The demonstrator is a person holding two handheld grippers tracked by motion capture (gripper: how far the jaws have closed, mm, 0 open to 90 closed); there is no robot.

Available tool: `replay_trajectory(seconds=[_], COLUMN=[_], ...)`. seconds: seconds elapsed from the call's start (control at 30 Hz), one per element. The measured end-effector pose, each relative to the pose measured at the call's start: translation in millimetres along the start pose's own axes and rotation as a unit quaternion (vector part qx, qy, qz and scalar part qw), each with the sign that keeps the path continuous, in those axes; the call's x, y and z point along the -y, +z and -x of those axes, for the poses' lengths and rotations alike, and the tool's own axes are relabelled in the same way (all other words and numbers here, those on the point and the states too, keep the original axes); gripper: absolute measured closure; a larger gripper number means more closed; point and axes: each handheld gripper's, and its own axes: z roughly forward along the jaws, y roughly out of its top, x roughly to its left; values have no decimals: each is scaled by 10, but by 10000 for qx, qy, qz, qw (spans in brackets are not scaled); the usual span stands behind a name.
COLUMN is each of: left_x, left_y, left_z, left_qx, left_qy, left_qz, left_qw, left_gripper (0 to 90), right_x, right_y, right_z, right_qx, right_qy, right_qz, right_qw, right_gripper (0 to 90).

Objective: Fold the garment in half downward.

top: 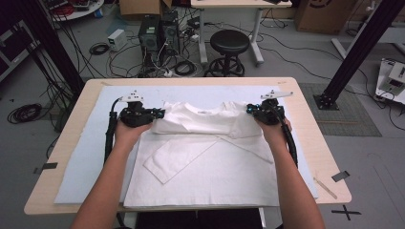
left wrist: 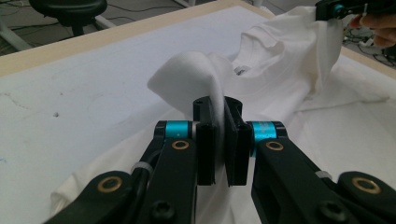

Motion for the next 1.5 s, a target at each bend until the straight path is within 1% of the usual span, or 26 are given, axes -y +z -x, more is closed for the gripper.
replay_trajectory(seconds=[0.07,0.1,0.13,0.2,0.27,0.4,0.53,0.6,0.63,0.67,0.73,0.77,0.8,0.83,0.87,0.9,0.93,1.0,1.03,1.13,1.17,1.2,1.3,1.33,1.4,1.5], left_x=[14,44,57,94,113,249,419,419,576,607,633,681,689,702,702,714,711,695,685,663,635,628,620,613,593,539], left_y=[-16,-48,-60,-85,-100,-190,-249,-249,-245,-234,-224,-213,-213,-211,-211,-223,-231,-246,-251,-254,-239,-226,-192,-158,-124,-74], left_z=[15,36,45,66,81,188,264,264,318,329,342,349,346,341,341,328,319,311,315,325,351,365,389,402,397,388], left_qx=[8,11,36,37,49,126,224,224,338,358,344,382,399,400,400,349,349,341,318,320,324,351,384,366,322,247], left_qy=[26,69,62,77,92,200,245,245,190,196,209,151,137,98,98,1,-43,-116,-124,-129,-111,-107,-72,-28,-58,-64], left_qz=[3,4,8,23,19,21,-69,-69,-168,-241,-298,-335,-350,-348,-348,-272,-225,-119,-58,-9,86,109,107,127,111,140], left_qw=[10000,10000,10000,10000,9999,9997,9994,9994,9991,9989,9987,9986,9985,9985,9985,9990,9991,9993,9994,9994,9994,9993,9992,9992,9994,9996], left_gripper=[844,844,844,843,843,843,842,842,842,840,831,831,802,782,733,733,630,551,525,488,488,472,466,466,465,466], right_x=[17,35,65,94,112,236,395,427,427,593,642,687,750,758,758,768,770,747,733,717,695,679,677,676,672,666], right_y=[-36,-71,-134,-203,-235,-372,-453,-462,-462,-482,-482,-478,-474,-473,-473,-474,-486,-498,-511,-526,-547,-555,-539,-524,-461,-374], right_z=[-26,-49,-87,-113,-130,-196,-277,-292,-292,-338,-352,-363,-369,-367,-367,-364,-361,-360,-362,-363,-370,-381,-400,-408,-411,-366], right_qx=[-29,-69,-129,-232,-273,-371,-434,-417,-417,-440,-439,-437,-445,-455,-455,-463,-482,-520,-490,-495,-472,-455,-450,-448,-394,-318], right_qy=[-13,-72,-137,-155,-170,-275,-384,-402,-402,-420,-464,-465,-447,-438,-438,-403,-283,-221,-199,-212,-211,-259,-286,-305,-368,-301], right_qz=[37,81,161,294,324,373,285,266,266,170,143,112,49,42,42,45,101,157,204,239,279,286,249,233,165,65], right_qw=[10000,9999,9997,9992,9990,9982,9979,9980,9980,9980,9979,9979,9980,9980,9980,9981,9984,9983,9984,9983,9983,9982,9983,9983,9984,9990], right_gripper=[874,874,874,874,874,874,874,874,874,873,874,873,868,861,861,836,751,670,662,659,629,617,597,587,562,539])
